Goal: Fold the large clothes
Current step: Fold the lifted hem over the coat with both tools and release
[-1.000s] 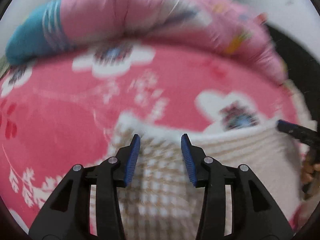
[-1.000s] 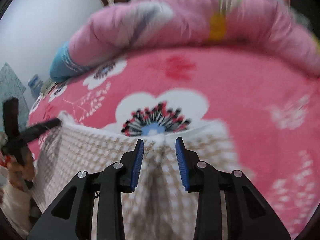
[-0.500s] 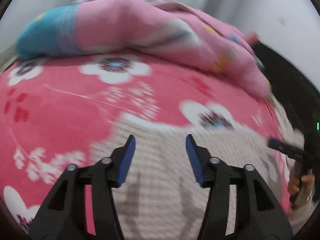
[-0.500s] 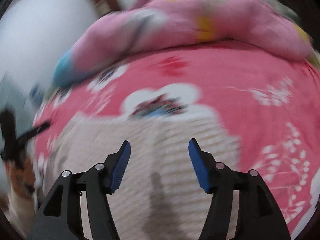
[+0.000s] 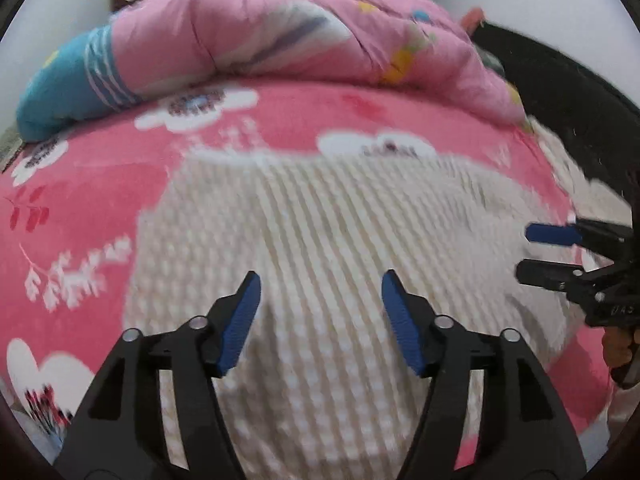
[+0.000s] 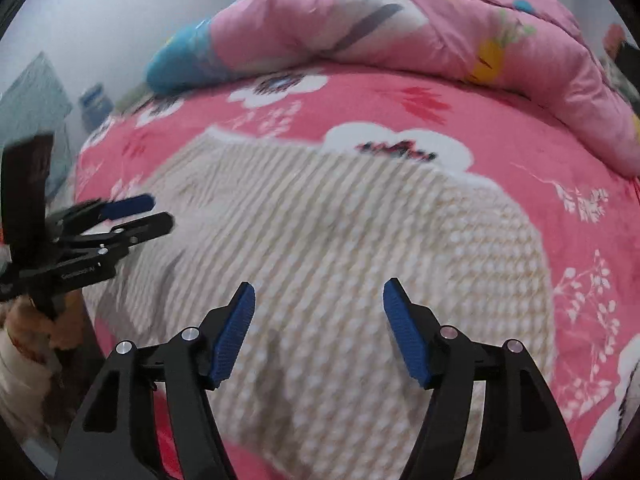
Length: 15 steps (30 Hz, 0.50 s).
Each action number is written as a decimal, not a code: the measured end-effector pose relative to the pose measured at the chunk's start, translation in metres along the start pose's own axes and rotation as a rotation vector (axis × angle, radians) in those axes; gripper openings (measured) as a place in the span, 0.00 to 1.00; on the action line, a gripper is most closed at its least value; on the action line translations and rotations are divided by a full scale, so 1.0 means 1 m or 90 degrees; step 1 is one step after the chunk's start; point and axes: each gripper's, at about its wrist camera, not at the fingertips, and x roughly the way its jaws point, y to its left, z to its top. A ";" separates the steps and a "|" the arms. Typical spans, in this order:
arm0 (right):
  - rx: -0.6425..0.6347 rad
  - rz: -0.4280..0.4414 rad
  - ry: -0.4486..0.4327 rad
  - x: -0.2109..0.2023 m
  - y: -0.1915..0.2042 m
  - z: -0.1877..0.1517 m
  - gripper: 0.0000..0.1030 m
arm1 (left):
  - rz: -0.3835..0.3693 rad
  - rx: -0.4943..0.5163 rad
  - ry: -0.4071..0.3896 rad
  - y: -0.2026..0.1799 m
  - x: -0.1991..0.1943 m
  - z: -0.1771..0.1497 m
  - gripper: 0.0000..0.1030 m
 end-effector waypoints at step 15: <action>-0.034 -0.088 -0.021 0.017 0.036 -0.065 0.77 | 0.091 0.042 -0.018 -0.022 -0.003 -0.087 0.69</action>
